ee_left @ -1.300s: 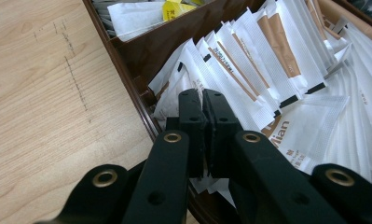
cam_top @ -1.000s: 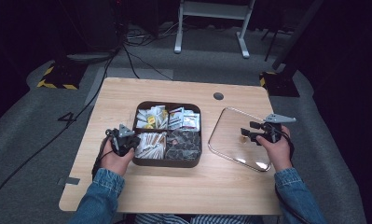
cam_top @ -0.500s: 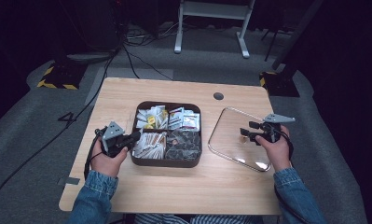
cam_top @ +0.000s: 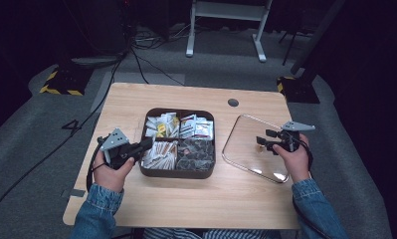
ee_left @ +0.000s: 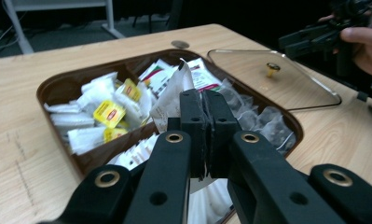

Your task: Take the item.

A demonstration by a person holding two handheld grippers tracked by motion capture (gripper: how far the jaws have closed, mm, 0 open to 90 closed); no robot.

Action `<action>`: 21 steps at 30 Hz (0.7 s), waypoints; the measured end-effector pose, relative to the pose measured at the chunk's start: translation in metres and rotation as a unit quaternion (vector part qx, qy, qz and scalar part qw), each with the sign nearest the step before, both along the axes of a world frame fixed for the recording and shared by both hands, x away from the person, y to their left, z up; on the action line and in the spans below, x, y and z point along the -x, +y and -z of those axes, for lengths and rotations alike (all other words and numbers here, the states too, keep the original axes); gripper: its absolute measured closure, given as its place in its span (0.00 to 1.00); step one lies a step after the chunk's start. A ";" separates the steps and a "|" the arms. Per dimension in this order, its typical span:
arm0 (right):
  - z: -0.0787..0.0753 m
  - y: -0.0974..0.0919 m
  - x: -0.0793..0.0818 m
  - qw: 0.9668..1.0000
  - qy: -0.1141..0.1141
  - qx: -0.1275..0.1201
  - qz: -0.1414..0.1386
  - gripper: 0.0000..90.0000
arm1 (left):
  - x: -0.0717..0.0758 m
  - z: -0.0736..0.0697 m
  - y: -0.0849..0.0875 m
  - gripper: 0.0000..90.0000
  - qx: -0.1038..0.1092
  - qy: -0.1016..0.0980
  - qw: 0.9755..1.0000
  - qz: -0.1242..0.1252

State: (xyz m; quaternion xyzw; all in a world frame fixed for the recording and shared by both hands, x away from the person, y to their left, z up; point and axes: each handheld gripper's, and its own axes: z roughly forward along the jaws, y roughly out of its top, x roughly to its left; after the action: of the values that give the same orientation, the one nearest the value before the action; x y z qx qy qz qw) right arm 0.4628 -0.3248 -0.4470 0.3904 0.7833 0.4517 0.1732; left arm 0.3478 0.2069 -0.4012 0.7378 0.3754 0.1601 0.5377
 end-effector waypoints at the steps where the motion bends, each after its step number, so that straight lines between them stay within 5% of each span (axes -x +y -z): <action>1: 0.000 0.000 0.000 1.000 0.001 0.000 0.000 0.43 | 0.001 -0.001 -0.002 0.98 0.004 -0.006 1.000 0.003; 15: 0.000 0.000 0.000 1.000 0.002 -0.006 0.001 0.43 | 0.012 -0.009 -0.028 0.98 0.009 -0.014 0.998 0.058; 21: 0.000 -0.002 0.000 1.000 0.002 -0.005 0.002 0.43 | 0.018 -0.011 -0.043 0.98 0.011 -0.013 0.996 0.091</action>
State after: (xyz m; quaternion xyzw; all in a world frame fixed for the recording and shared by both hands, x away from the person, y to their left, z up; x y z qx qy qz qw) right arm 0.4632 -0.3263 -0.4473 0.3936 0.7806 0.4546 0.1708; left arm 0.3301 0.1637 -0.3903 0.7607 0.3014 0.1156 0.5631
